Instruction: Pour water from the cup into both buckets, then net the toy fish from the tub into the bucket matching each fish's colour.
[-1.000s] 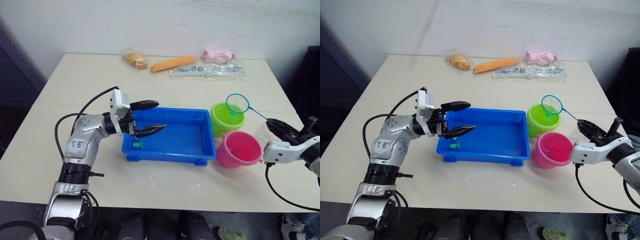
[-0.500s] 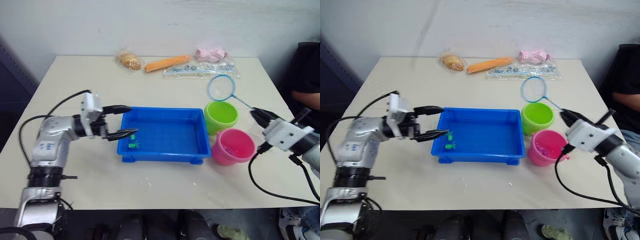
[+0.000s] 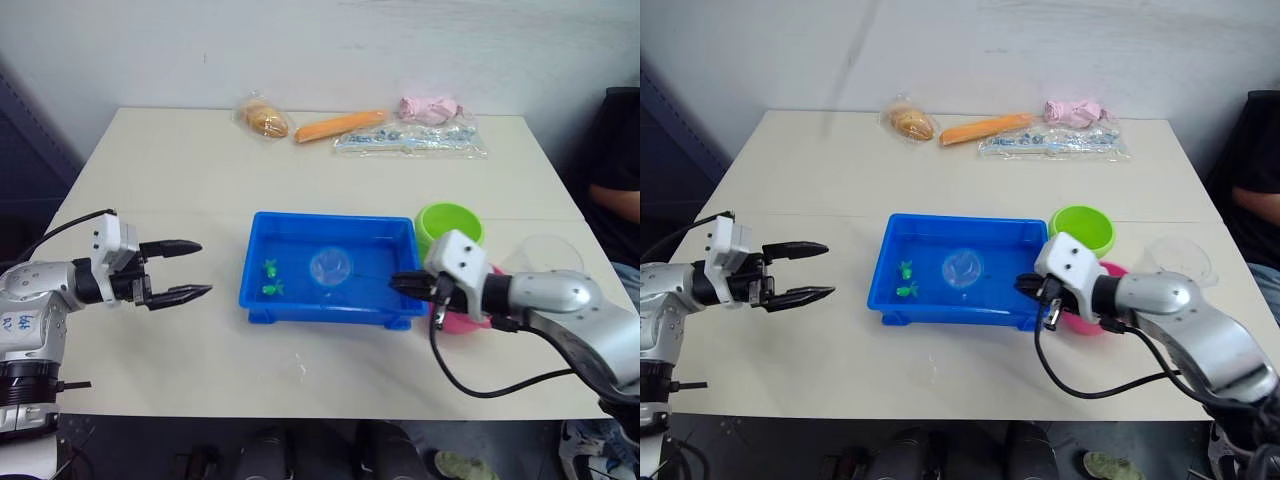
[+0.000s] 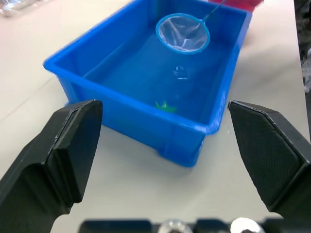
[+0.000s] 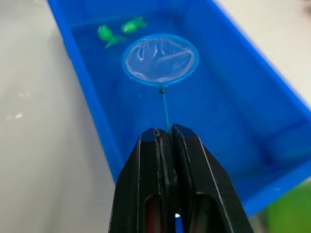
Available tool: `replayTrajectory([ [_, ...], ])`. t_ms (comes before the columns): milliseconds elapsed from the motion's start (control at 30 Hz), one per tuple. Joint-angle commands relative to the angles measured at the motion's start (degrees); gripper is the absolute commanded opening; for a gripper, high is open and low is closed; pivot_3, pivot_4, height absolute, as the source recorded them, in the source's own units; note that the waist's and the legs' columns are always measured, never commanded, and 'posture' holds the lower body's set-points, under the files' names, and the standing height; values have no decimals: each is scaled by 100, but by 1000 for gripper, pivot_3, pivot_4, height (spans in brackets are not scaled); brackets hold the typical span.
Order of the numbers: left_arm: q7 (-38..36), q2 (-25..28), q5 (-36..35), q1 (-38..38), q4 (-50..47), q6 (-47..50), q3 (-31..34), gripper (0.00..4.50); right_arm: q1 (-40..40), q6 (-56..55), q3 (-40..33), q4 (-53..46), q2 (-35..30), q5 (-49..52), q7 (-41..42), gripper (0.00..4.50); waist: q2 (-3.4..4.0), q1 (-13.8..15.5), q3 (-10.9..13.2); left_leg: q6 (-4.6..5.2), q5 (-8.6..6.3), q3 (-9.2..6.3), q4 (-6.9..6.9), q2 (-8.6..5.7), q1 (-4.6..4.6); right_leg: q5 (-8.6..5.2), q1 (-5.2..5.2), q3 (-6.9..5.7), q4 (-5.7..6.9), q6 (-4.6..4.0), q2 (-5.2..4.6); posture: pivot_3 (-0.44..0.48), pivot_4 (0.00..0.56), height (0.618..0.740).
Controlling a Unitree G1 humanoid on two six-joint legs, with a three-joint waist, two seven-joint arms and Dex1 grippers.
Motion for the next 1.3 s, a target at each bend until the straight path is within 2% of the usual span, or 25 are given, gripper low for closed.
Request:
replayTrajectory([
  [33, -117, 181, 166, 100, -96, -308, 4, 4452, -332, 12, 328, 239, 158, -405, 169, 0, 0, -3, 0, 0, 0, 1, 0, 0, -2, 0, -3, 0, 1, 0, 0, 0, 150, 740],
  [167, -69, 160, 207, 152, -176, -376, -60, 4452, -875, -53, 1123, 750, 305, -1033, 649, 0, 0, -5, 0, 0, 0, 22, 0, 1, -5, 0, -24, 15, 18, -1, 0, 0, 150, 740],
  [367, 175, 62, 122, 119, -429, -178, -89, 4452, -1519, -94, 1496, 1531, 976, -1346, 1009, 0, -1, -25, -1, -1, 0, 51, 0, 0, -14, -2, -61, 34, 42, -2, 1, 0, 150, 740],
  [467, 239, 62, 114, 104, -527, -113, -84, 4452, -1705, 1, 1456, 1736, 1339, -1271, 1143, 0, -2, -42, -1, -2, 1, 52, 0, 2, -14, -2, -63, 34, 43, -3, 2, 0, 150, 740],
  [767, 391, 93, 123, 30, -650, 54, -90, 4452, -1910, 92, 1509, 1971, 1906, -1410, 1367, 0, -2, -106, -1, -2, 1, 53, 0, 1, -15, -2, -63, 33, 45, -3, 3, 0, 150, 740],
  [1300, 450, 44, 170, 18, -634, 136, -192, 4452, -1939, -470, 1187, 2087, 2313, -1614, 1272, 0, -2, -145, -1, -4, 1, 55, -1, 0, -15, -2, -67, 35, 46, -4, 4, 0, 150, 740],
])
